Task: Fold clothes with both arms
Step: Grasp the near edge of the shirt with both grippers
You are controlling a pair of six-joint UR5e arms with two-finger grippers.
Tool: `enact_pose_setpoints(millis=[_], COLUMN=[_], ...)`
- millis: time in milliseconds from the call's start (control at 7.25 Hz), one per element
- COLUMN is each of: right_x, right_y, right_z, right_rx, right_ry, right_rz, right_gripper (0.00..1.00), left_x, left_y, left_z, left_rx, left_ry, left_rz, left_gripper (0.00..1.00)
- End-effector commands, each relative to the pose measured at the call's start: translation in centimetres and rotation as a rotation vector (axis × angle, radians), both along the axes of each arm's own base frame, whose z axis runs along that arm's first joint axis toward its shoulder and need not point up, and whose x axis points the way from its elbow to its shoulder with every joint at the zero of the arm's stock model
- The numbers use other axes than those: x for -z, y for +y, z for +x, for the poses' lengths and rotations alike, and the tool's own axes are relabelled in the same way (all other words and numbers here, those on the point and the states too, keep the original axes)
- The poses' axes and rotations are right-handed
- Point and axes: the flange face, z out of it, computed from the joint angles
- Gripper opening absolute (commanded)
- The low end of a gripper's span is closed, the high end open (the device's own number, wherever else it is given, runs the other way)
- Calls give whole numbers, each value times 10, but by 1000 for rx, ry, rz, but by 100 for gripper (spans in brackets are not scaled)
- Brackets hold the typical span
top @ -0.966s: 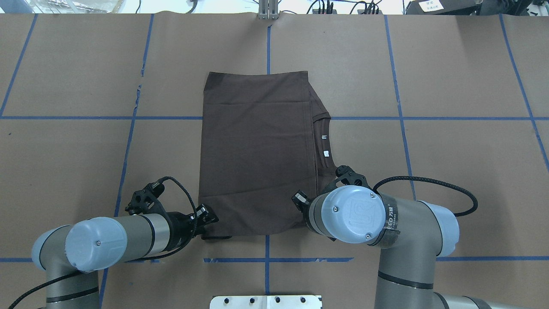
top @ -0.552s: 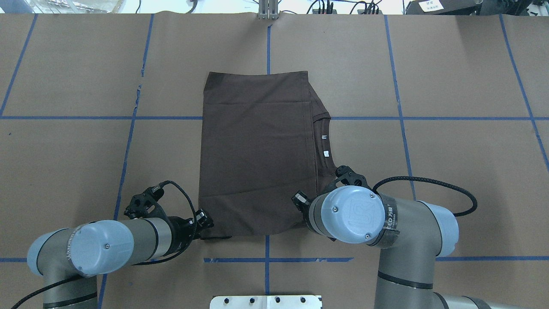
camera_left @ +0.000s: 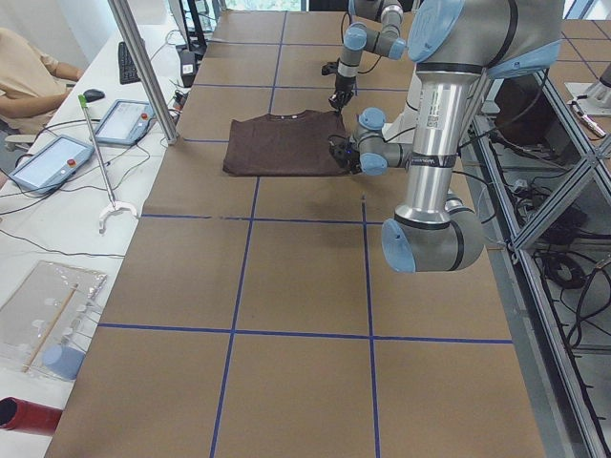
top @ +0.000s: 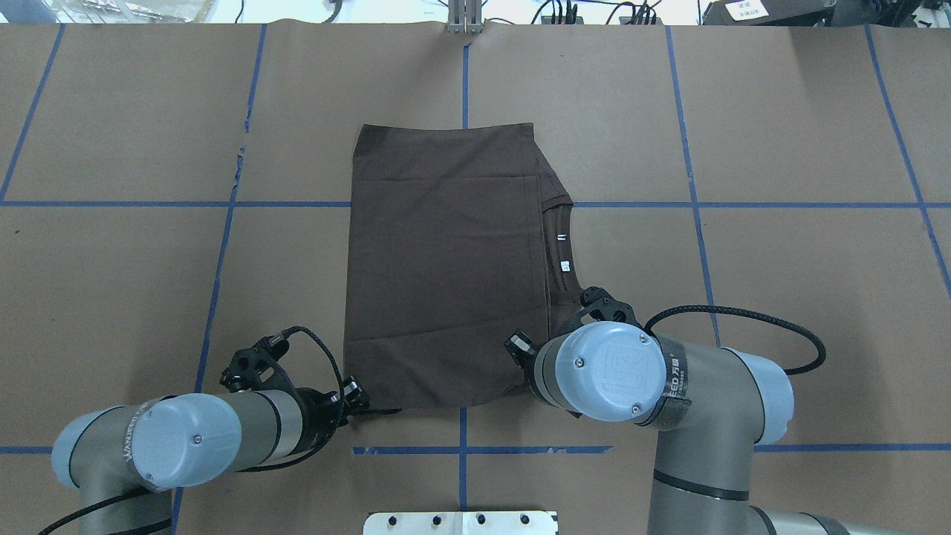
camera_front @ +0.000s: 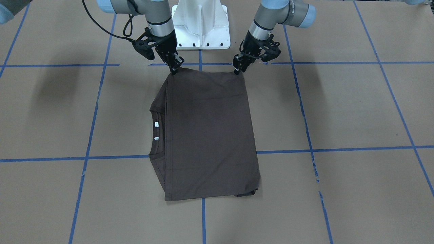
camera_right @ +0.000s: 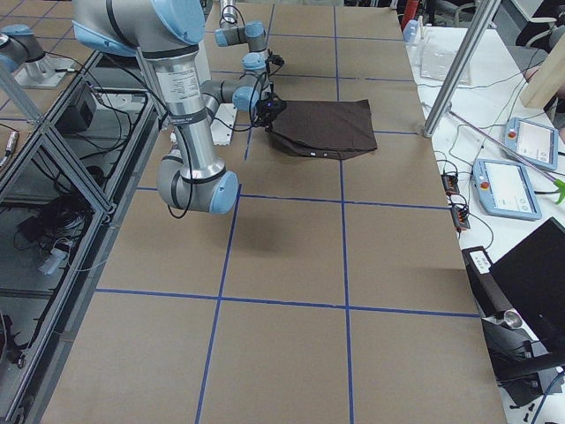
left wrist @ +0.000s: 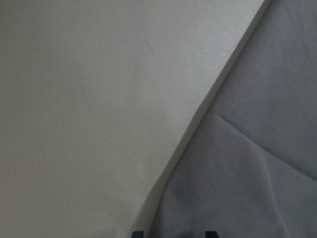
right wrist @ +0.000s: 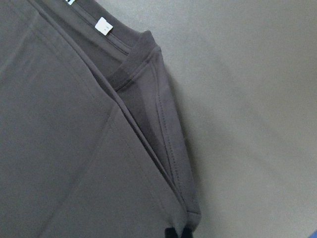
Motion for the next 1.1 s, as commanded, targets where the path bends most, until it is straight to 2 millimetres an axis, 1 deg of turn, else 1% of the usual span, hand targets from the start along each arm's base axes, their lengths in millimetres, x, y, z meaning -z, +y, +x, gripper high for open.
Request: enact_pose_setpoints(millis=[0,138,276,552,828,966], right_x=[1,0,1,1,1,1], right_y=[0,0,-1,-1,0,-1], right_z=[0,0,1,1,1,1], right_rx=[1,1,-1,-1,-1,-1], right_ry=[-2,0,-2,-2,-3,-2], right_rz=[0,-1,0,0,0,0], right_gripper=[0,0,0,0,0,0], left_x=[-5,0,5,6,19,17], left_y=[11,11,10,8,9,8], left_z=[7,9,6,4,-6,-9], left_rx=[-19,-19,-17,-13,-13,-9], left_ry=[-10,-2,10,12,40,37], left_rz=[-2,-3,-1,0,5,6], left_gripper=[40,26,2,0,0,0])
